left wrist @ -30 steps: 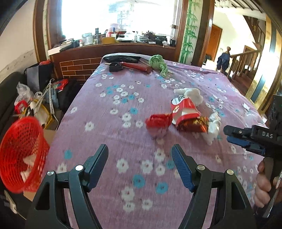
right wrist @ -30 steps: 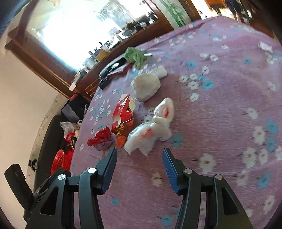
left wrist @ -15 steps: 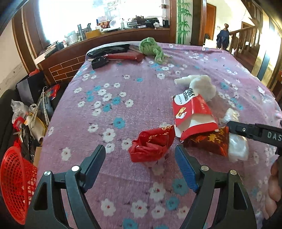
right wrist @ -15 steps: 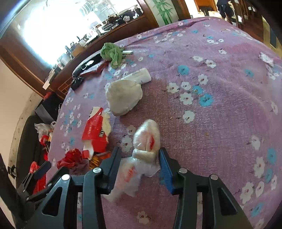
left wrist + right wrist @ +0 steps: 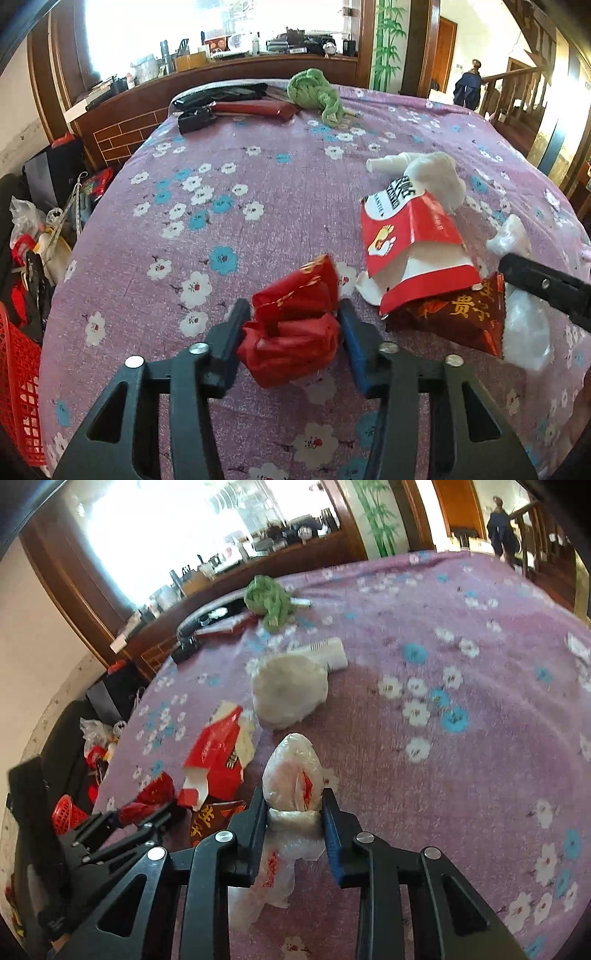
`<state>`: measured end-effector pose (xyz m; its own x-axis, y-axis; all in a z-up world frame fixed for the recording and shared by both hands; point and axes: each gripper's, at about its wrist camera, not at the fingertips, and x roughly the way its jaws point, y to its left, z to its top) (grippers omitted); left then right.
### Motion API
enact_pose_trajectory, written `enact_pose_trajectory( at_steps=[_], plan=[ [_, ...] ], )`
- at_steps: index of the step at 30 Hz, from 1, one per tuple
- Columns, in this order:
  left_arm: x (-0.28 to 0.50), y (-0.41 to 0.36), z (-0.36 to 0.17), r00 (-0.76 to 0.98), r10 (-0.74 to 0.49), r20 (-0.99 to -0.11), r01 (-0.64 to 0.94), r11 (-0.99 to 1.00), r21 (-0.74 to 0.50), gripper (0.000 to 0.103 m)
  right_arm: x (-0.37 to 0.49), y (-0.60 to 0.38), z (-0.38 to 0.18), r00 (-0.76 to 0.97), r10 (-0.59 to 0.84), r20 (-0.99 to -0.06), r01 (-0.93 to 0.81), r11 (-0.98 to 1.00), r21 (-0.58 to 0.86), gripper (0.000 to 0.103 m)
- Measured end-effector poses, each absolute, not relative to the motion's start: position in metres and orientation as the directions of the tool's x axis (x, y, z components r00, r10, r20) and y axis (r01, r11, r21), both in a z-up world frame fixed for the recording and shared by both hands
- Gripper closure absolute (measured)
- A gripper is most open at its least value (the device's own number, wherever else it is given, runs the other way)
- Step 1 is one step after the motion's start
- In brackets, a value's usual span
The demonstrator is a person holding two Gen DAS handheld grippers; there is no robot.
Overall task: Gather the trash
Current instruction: 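Carry the red packet and white bag to the basket and open both grippers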
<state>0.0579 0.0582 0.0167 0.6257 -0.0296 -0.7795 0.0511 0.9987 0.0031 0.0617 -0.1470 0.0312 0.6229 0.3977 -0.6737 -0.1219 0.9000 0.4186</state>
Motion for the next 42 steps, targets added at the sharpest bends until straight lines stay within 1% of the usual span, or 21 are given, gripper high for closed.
enact_pose_trajectory(
  at_steps=[6, 8, 10, 14, 20, 27, 42],
  plan=[
    [0.048, 0.075, 0.031, 0.701, -0.015, -0.713, -0.01, 0.999, -0.031, 0.063, 0.045, -0.153, 0.05, 0.719, 0.364, -0.592, -0.125, 0.906, 0.404, 0.072],
    [0.045, 0.079, 0.036, 0.725, 0.018, -0.689, -0.038, 0.999, -0.014, 0.063, 0.039, -0.153, 0.057, 0.75, 0.346, -0.564, -0.127, 0.912, 0.39, 0.072],
    [0.043, 0.082, 0.039, 0.737, 0.026, -0.675, -0.051, 0.999, -0.018, 0.063, 0.034, -0.153, 0.062, 0.773, 0.336, -0.538, -0.132, 0.915, 0.382, 0.072],
    [0.041, 0.082, 0.041, 0.751, 0.047, -0.659, -0.058, 0.998, 0.006, 0.062, 0.029, -0.15, 0.068, 0.788, 0.343, -0.511, -0.158, 0.915, 0.372, 0.072],
    [0.042, 0.081, 0.04, 0.755, 0.068, -0.653, -0.062, 0.998, 0.033, 0.062, 0.025, -0.137, 0.071, 0.786, 0.362, -0.501, -0.207, 0.918, 0.339, 0.072],
    [0.041, 0.077, 0.039, 0.758, 0.084, -0.647, -0.057, 0.996, 0.062, 0.062, 0.023, -0.122, 0.067, 0.767, 0.387, -0.512, -0.259, 0.917, 0.304, 0.072],
    [0.038, 0.078, 0.043, 0.769, 0.091, -0.633, -0.066, 0.996, 0.064, 0.062, 0.017, -0.112, 0.071, 0.772, 0.404, -0.49, -0.302, 0.912, 0.277, 0.072]
  ],
)
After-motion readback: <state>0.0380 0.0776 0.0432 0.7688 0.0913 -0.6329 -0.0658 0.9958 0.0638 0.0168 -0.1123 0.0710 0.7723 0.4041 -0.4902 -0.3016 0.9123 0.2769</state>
